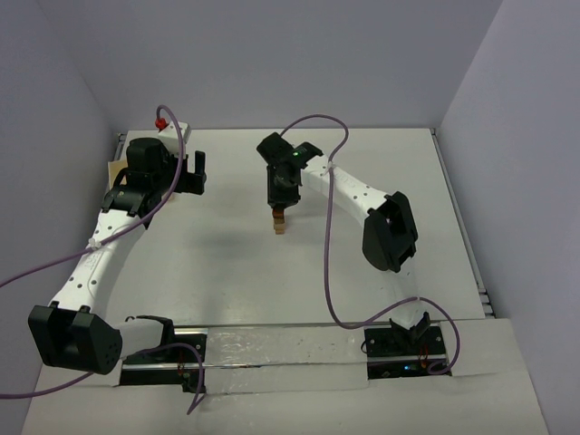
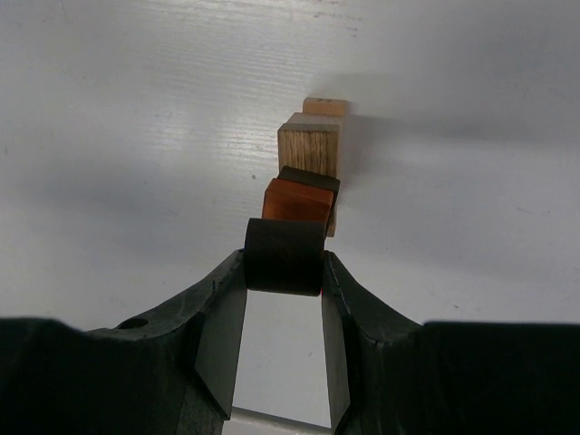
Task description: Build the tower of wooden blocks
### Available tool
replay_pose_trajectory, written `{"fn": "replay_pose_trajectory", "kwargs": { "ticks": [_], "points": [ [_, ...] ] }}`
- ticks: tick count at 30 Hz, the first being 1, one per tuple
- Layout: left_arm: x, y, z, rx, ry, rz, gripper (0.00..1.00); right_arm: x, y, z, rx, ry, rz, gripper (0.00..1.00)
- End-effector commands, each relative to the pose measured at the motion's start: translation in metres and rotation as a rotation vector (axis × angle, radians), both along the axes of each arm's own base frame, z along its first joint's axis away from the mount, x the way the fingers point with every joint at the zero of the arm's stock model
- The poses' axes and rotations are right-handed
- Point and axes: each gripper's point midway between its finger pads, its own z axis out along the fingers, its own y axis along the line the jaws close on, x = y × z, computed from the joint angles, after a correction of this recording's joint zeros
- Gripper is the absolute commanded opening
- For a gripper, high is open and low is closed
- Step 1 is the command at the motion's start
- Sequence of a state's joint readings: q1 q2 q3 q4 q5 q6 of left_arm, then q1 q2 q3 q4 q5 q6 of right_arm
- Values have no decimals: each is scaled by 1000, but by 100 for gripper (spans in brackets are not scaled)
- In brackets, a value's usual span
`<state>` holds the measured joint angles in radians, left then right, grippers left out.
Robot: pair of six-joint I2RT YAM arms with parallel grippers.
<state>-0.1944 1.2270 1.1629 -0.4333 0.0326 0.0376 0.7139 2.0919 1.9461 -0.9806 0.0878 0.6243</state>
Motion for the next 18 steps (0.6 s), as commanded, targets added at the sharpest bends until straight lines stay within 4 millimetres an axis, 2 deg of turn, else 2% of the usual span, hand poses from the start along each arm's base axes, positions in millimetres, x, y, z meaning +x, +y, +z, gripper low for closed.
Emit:
{"fn": "replay_pose_trajectory", "kwargs": {
  "ticks": [1, 11, 18],
  "points": [
    [7, 2, 18, -13, -67, 17, 99, 9, 6, 10, 7, -42, -16, 12],
    [7, 2, 17, -12, -65, 16, 99, 9, 8, 7, 8, -35, -6, 23],
    [8, 3, 16, -8, -66, 16, 99, 11, 9, 4, 4, -35, 0, 26]
  ]
}}
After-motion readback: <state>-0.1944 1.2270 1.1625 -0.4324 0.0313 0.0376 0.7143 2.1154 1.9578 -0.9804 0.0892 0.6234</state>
